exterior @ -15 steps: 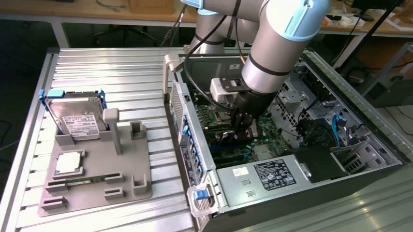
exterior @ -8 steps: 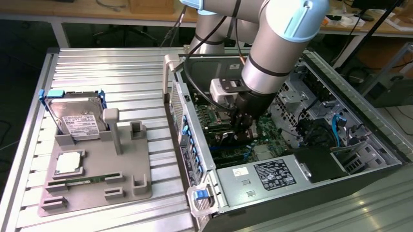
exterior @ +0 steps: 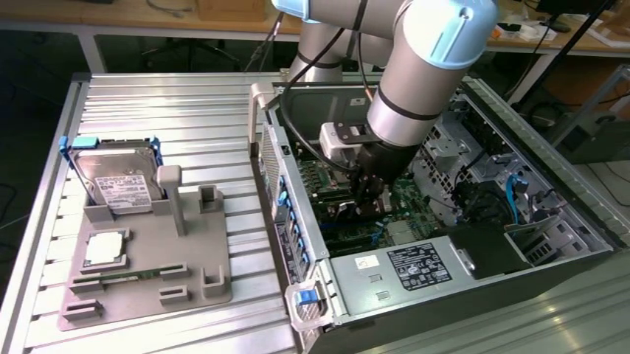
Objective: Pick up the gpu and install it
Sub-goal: 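Insert the gpu into the slot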
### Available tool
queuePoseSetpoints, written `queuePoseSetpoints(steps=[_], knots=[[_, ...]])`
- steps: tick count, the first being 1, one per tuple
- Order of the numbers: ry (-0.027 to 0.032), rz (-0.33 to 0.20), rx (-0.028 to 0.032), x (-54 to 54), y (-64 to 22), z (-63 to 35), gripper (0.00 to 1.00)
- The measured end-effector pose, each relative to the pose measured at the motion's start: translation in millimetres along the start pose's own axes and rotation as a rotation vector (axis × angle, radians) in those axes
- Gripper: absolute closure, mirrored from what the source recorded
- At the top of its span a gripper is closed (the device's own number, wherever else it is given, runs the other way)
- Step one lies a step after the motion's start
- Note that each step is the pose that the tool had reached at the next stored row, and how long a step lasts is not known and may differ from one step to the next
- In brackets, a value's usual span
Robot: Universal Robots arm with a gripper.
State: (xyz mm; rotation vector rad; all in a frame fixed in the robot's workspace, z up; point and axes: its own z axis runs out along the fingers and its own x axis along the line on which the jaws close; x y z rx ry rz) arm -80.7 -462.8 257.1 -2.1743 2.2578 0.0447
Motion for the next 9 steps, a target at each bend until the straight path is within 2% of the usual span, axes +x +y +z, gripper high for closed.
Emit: queuePoseSetpoints(steps=[3,9], knots=[[0.001,0.0,-0.0006,0.0,0.0,-3.2,0.73],[0.001,0.0,-0.0012,-1.7,0.1,-3.1,0.73]])
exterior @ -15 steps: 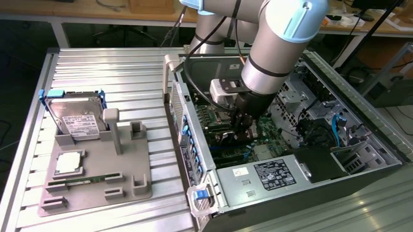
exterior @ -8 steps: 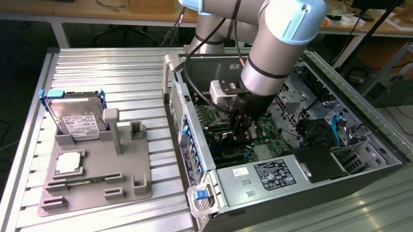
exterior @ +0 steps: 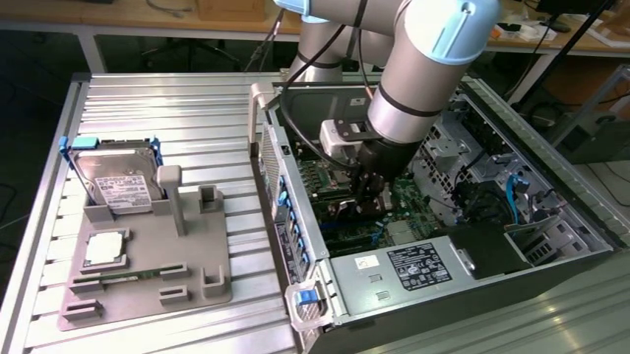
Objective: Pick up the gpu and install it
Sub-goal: 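Insert the gpu into the slot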
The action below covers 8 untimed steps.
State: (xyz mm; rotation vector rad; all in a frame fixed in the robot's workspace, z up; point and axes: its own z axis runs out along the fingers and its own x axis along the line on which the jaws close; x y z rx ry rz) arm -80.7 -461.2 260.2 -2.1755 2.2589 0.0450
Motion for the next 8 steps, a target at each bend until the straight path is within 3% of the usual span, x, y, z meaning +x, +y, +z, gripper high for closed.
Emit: queuePoseSetpoints(steps=[8], knots=[[0.0001,0.0,-0.0008,0.0,0.0,6.6,0.73]])
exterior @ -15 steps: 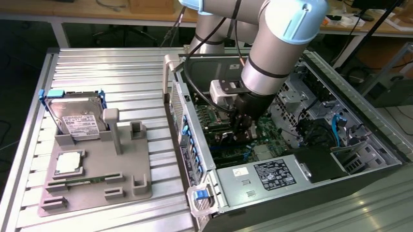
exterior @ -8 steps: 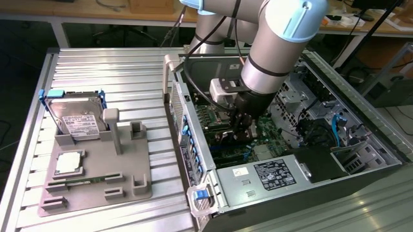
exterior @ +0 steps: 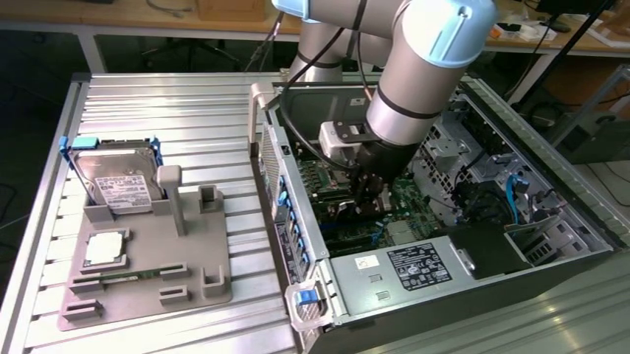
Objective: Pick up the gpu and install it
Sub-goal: 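Insert the gpu into the slot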
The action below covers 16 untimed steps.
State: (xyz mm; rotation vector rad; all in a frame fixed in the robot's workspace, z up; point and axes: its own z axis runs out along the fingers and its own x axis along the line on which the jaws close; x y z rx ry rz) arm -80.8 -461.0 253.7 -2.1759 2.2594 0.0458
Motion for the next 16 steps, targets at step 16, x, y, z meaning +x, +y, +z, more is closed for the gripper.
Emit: queuePoseSetpoints(steps=[16], knots=[[-0.001,0.0,-0.0002,-1.9,0.1,-2.3,0.73]])
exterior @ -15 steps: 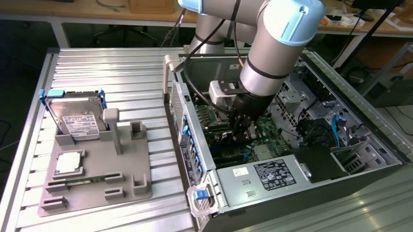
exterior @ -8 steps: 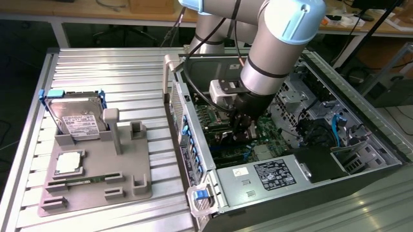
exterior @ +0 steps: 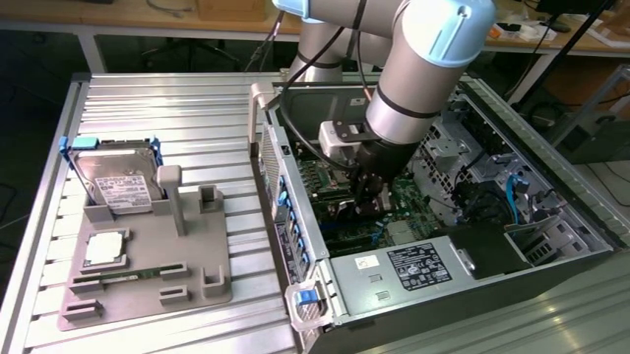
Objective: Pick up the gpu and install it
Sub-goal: 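Insert the gpu into the slot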
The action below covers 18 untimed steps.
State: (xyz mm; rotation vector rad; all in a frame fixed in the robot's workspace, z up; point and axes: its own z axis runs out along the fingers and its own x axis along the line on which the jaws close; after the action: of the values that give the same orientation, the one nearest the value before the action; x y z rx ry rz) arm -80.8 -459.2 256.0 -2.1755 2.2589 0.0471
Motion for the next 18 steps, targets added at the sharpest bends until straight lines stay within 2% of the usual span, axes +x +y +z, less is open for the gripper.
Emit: queuePoseSetpoints(steps=[18], knots=[[0.0003,0.0,-0.0001,0.0,0.1,1.4,0.73]])
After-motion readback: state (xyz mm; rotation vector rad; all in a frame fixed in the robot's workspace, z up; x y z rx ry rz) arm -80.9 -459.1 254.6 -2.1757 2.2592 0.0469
